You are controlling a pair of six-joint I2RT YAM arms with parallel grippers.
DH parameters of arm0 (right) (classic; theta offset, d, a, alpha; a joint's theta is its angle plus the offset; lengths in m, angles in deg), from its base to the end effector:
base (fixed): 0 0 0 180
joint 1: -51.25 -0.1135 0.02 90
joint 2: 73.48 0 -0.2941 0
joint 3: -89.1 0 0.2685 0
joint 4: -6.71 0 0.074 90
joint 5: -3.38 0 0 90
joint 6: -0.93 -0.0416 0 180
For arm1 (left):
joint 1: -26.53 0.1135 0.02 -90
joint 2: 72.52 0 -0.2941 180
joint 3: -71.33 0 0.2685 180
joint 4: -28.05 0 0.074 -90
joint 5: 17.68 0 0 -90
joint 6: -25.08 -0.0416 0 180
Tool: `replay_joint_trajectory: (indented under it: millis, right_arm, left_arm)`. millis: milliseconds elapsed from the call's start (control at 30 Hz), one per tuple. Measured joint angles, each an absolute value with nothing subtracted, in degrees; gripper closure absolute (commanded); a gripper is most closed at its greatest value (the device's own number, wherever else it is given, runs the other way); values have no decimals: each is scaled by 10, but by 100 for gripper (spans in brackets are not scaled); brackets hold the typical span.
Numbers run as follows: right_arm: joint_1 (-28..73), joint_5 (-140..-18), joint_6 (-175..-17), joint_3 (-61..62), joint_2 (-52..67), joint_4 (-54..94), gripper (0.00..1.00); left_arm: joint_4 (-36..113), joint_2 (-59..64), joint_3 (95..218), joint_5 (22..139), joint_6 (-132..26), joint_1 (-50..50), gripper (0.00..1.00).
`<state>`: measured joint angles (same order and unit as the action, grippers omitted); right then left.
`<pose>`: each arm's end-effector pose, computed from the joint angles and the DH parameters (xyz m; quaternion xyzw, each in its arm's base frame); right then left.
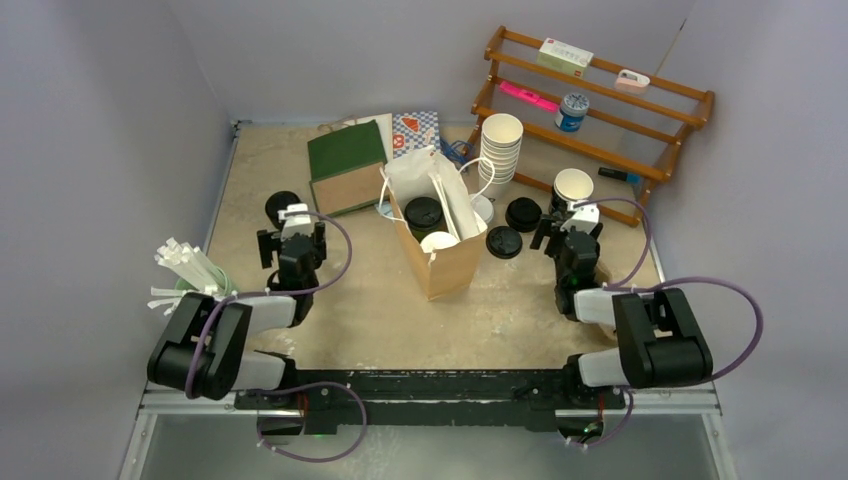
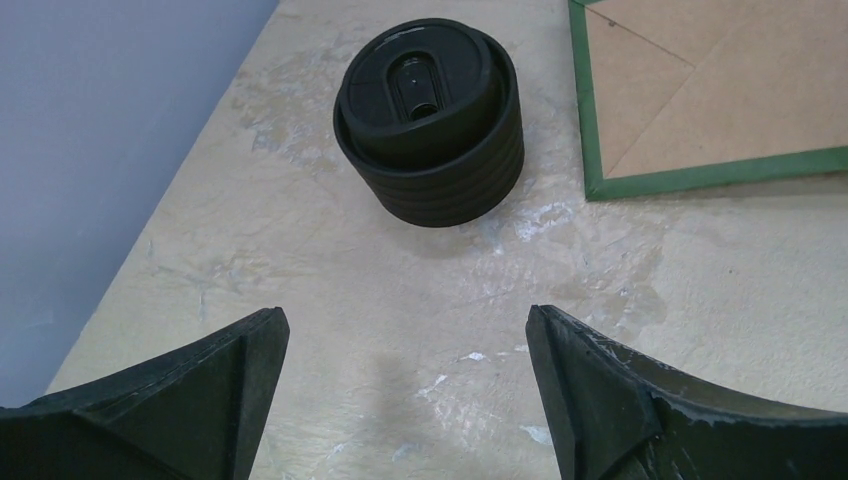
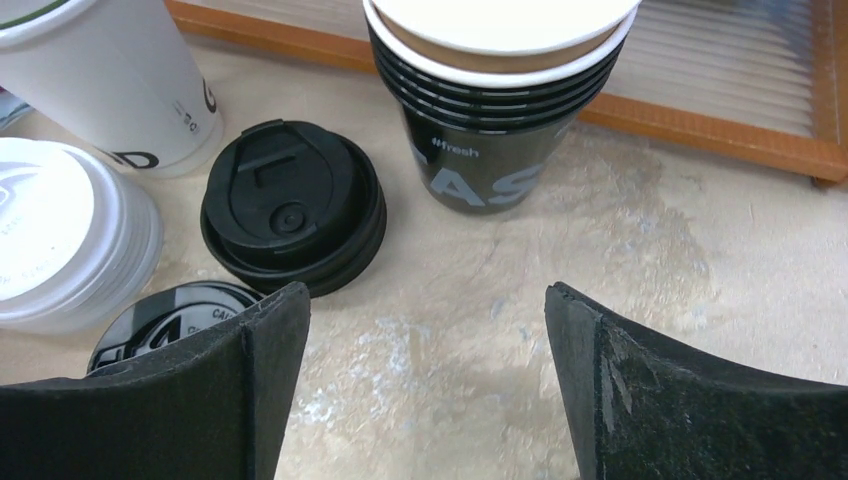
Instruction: Pack the takeout coffee
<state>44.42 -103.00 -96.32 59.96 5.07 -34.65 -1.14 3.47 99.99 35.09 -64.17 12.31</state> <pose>0.2487 0.0180 0.1819 0.0962 0.7469 -0.0272 0.6573 0.2316 -0.0327 0.1681 -0.0960 0.7840 0.1838 0.5850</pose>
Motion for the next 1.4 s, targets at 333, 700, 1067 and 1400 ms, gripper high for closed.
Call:
replay_joint_trajectory:
  millis: [333, 700, 1067, 1400]
  right_arm:
    - [476, -953, -924, 632, 147, -538, 9]
    - [478, -936, -915, 616, 162, -543, 2]
    - [479, -934, -916, 610, 162, -527, 2]
    - [479, -934, -916, 610, 162, -527, 2]
  left_arm:
    - [-143, 94, 991, 437, -720, 170, 5]
    - [-166, 89, 984, 517, -726, 209, 3]
    - [-305, 161, 944, 663, -730, 220, 11]
    - [-290, 208, 992, 646, -714, 220, 3]
